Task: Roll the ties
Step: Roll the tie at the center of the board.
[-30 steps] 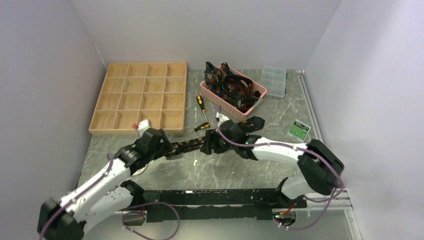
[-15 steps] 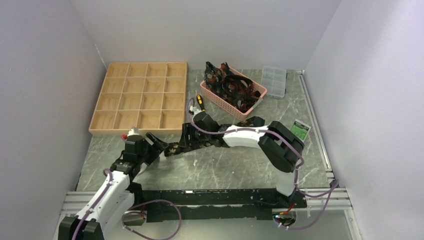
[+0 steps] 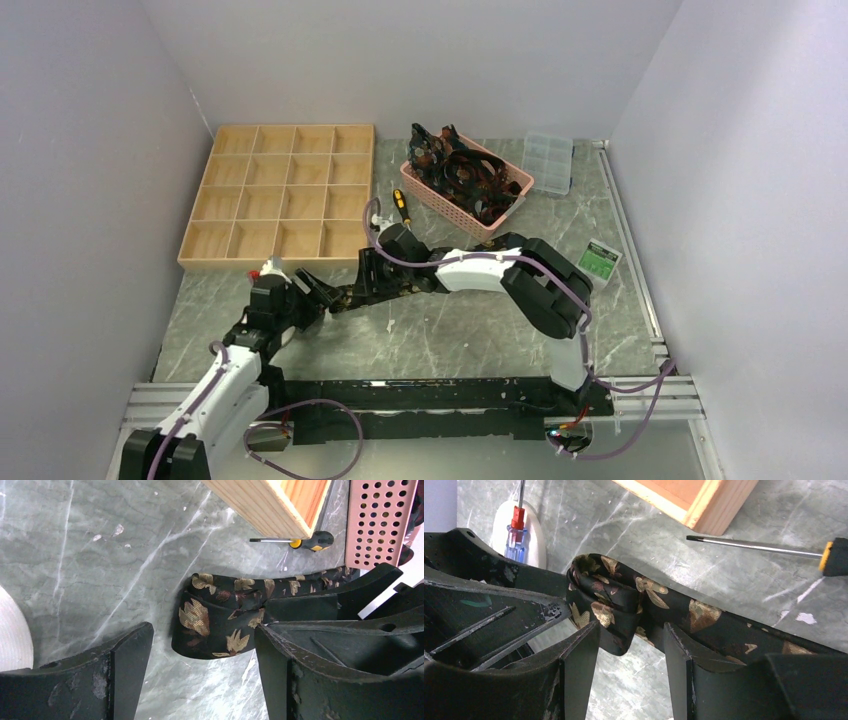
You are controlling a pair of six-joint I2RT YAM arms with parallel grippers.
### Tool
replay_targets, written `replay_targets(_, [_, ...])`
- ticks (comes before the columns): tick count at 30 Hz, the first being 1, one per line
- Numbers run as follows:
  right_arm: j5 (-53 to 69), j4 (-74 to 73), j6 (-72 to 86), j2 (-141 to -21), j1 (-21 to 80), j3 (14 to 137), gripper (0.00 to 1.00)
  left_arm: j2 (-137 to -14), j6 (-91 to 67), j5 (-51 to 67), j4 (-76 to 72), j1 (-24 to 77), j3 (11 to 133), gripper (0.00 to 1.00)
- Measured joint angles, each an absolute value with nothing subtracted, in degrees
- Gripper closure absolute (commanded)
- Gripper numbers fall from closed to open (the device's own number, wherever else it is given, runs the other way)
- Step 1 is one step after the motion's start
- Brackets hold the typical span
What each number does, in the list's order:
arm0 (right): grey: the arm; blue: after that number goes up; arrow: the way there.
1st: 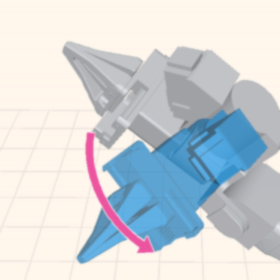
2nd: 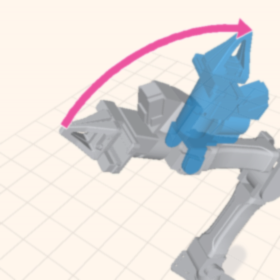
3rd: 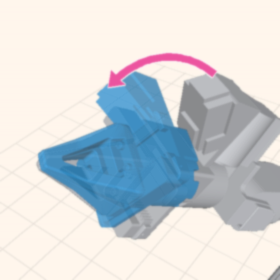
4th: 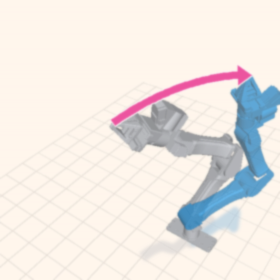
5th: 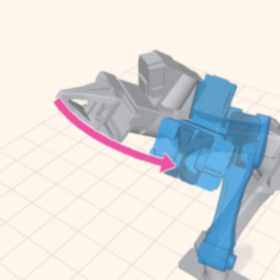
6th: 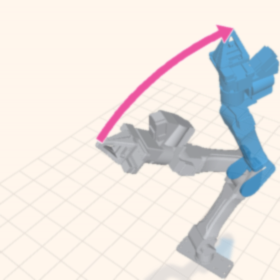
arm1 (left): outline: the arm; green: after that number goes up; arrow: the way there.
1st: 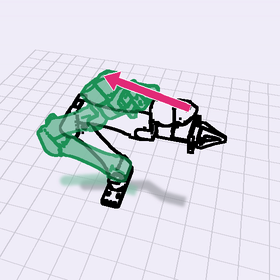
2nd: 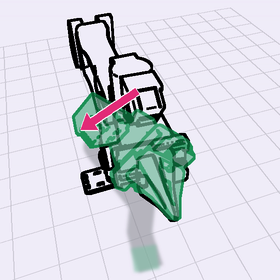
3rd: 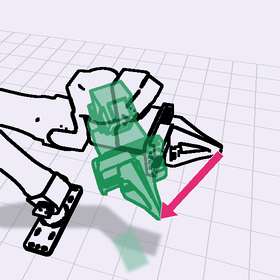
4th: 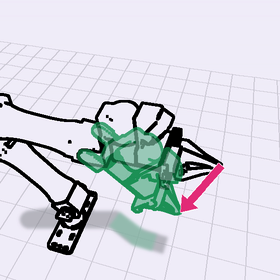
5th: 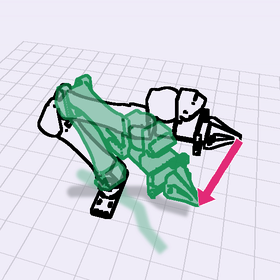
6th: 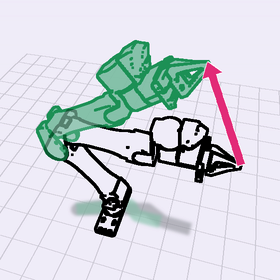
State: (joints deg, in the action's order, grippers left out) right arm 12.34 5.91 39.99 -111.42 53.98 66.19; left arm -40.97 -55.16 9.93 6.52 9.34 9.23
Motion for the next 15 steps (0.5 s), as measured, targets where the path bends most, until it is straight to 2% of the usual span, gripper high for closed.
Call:
replay_targets(9, [12.43, 5.54, 39.9, -112.88, 54.52, 66.74, 0.59, -43.35, -54.13, 12.01, 3.07, 9.19, 8.97, 0.23])
replay_targets(15, [12.03, 5.63, 40.07, -112.88, 53.95, 66.02, 0.6, -44.42, -53.08, 13.39, 1.87, 9.19, 8.97, 0.24])
